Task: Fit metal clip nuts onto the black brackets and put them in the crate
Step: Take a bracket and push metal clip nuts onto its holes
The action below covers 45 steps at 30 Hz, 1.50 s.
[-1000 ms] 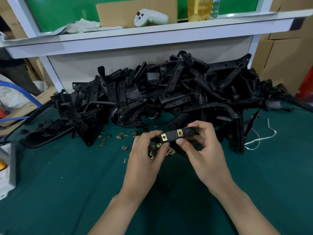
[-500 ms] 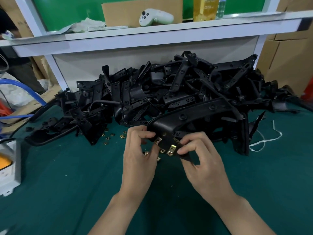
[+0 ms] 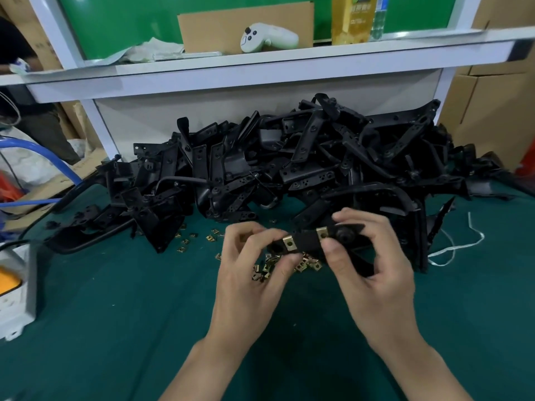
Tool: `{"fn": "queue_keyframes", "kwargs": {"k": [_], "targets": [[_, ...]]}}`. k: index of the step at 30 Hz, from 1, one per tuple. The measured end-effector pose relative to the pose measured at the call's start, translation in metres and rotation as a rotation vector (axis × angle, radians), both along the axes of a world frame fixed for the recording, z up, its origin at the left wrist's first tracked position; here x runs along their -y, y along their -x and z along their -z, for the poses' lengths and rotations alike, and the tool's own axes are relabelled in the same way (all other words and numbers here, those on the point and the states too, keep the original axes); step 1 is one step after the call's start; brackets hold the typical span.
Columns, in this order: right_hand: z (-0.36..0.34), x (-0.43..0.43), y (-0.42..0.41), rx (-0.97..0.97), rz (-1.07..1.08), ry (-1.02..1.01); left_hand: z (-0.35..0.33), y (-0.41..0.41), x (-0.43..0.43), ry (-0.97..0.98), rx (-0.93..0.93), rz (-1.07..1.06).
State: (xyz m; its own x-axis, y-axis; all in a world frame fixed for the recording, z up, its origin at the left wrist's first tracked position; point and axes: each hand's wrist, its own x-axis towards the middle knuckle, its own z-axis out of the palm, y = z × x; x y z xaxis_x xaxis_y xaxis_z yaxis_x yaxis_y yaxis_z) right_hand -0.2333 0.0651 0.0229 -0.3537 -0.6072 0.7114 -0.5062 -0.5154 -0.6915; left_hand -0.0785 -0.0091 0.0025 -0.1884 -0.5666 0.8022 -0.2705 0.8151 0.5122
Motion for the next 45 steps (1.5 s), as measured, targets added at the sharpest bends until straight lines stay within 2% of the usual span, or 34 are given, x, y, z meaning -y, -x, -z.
{"fn": "queue_keyframes", "kwargs": {"k": [3,7,12,18,33,40,45], "targets": [[-0.008,0.000,0.002,0.214,-0.207,-0.142,-0.002,-0.001,-0.005,-0.061,-0.004,0.046],[-0.006,0.006,0.005,0.293,-0.319,-0.275,0.003,-0.002,-0.005,-0.241,0.013,0.051],[0.002,0.009,0.008,0.232,-0.290,-0.341,0.005,-0.001,-0.003,-0.319,0.053,0.119],[0.012,0.013,0.009,0.193,-0.233,-0.385,0.004,-0.002,-0.003,-0.309,0.070,0.216],[0.014,0.012,0.009,0.063,-0.206,-0.421,0.011,0.001,-0.004,-0.281,0.071,0.177],[0.005,0.004,0.004,0.079,-0.249,-0.433,0.014,0.000,-0.015,-0.371,-0.009,0.167],[-0.010,-0.022,0.016,0.027,-0.187,-0.438,0.003,0.009,-0.036,-0.397,-0.010,0.207]]}}
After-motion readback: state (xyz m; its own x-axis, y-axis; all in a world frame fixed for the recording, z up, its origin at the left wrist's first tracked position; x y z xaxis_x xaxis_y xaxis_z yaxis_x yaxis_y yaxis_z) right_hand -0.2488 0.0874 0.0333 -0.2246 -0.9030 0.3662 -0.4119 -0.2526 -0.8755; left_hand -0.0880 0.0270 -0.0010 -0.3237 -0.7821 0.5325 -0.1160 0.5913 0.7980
